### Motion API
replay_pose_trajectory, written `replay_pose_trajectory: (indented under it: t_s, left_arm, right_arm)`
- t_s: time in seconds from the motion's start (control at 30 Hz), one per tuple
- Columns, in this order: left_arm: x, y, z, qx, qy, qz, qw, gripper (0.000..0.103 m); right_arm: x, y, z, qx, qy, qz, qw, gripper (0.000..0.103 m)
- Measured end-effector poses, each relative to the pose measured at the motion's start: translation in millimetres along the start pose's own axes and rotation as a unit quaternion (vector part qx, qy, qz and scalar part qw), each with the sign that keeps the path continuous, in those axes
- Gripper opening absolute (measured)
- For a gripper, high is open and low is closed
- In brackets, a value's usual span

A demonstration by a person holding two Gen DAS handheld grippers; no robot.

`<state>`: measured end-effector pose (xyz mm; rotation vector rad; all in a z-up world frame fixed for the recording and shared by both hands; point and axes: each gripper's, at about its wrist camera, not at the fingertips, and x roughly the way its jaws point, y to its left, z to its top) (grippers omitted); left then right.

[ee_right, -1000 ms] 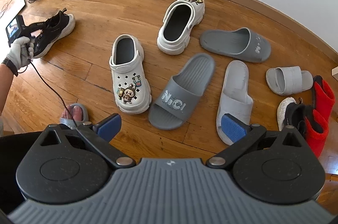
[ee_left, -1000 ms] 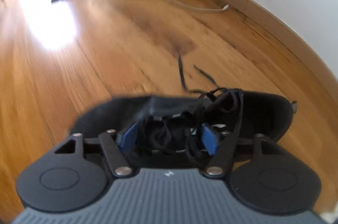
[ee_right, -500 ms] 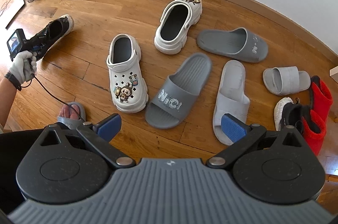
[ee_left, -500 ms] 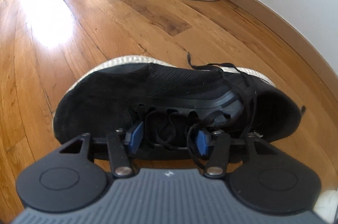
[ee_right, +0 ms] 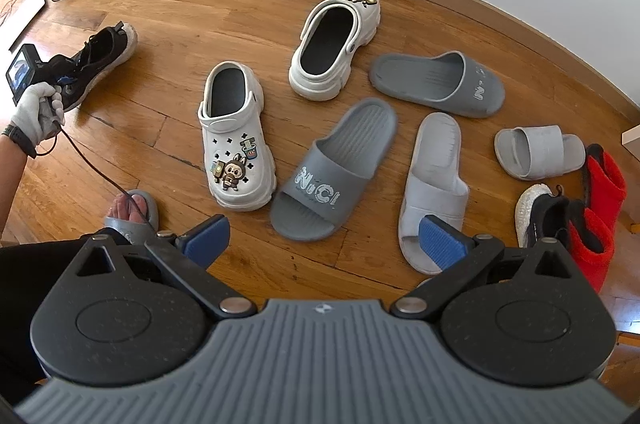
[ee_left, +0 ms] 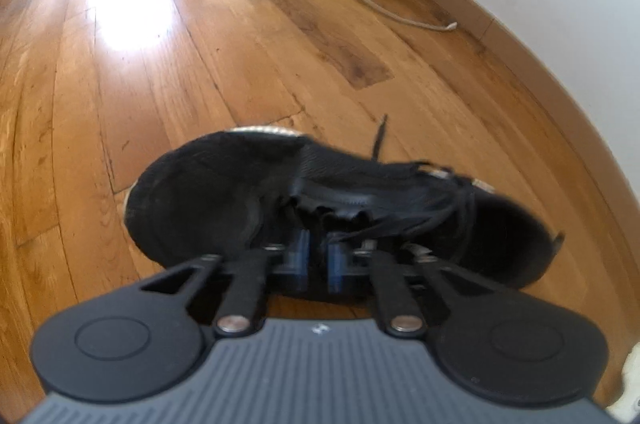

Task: Organize scattered shoes
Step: 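Carry the black sneaker with the left gripper and lower it, then open the left gripper off the sneaker while the right tool approaches it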

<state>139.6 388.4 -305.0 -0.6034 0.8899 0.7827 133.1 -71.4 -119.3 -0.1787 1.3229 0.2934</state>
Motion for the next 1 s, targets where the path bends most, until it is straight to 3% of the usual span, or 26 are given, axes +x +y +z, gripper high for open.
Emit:
replay_pose_trajectory:
  t_s: [0.17, 0.3, 0.43, 0.5, 0.63, 0.77, 0.87, 0.93, 0.97, 1.0]
  left_arm:
    - [-10, 1, -14, -0.016, 0.032, -0.013, 0.9993, 0.006]
    - [-18, 2, -33, -0.031, 0.071, -0.023, 0.9967, 0.007]
    - [-19, 4, -43, -0.029, 0.095, -0.050, 0.9938, 0.017]
    - [-23, 9, -42, -0.025, 0.088, -0.065, 0.9937, 0.022]
    - [-35, 23, -39, 0.000, 0.072, -0.091, 0.9932, 0.043]
    - [-54, 44, -45, 0.039, 0.035, -0.089, 0.9946, 0.048]
    - [-71, 58, -50, 0.066, 0.010, -0.085, 0.9942, 0.055]
    - [-86, 68, -57, 0.120, -0.021, -0.086, 0.9889, 0.061]
    - [-92, 73, -60, 0.149, -0.038, -0.082, 0.9847, 0.064]
    - [-96, 75, -63, 0.172, -0.049, -0.075, 0.9811, 0.068]
  right_arm:
    - [2, 2, 2, -0.001, 0.004, 0.006, 1.000, 0.102]
    - [21, 13, 10, 0.007, 0.036, 0.029, 0.999, 0.102]
    - [40, 24, 18, 0.014, 0.068, 0.051, 0.996, 0.102]
    - [50, 30, 22, 0.018, 0.084, 0.063, 0.994, 0.102]
    - [85, 51, 44, 0.053, 0.129, 0.108, 0.984, 0.102]
    - [141, 94, 84, 0.125, 0.151, 0.146, 0.970, 0.102]
    - [172, 152, 112, 0.061, 0.093, 0.178, 0.978, 0.102]
    - [177, 202, 117, -0.084, 0.011, 0.175, 0.981, 0.102]
    - [178, 222, 111, -0.169, -0.036, 0.180, 0.968, 0.102]
    - [179, 242, 106, -0.252, -0.084, 0.184, 0.946, 0.102]
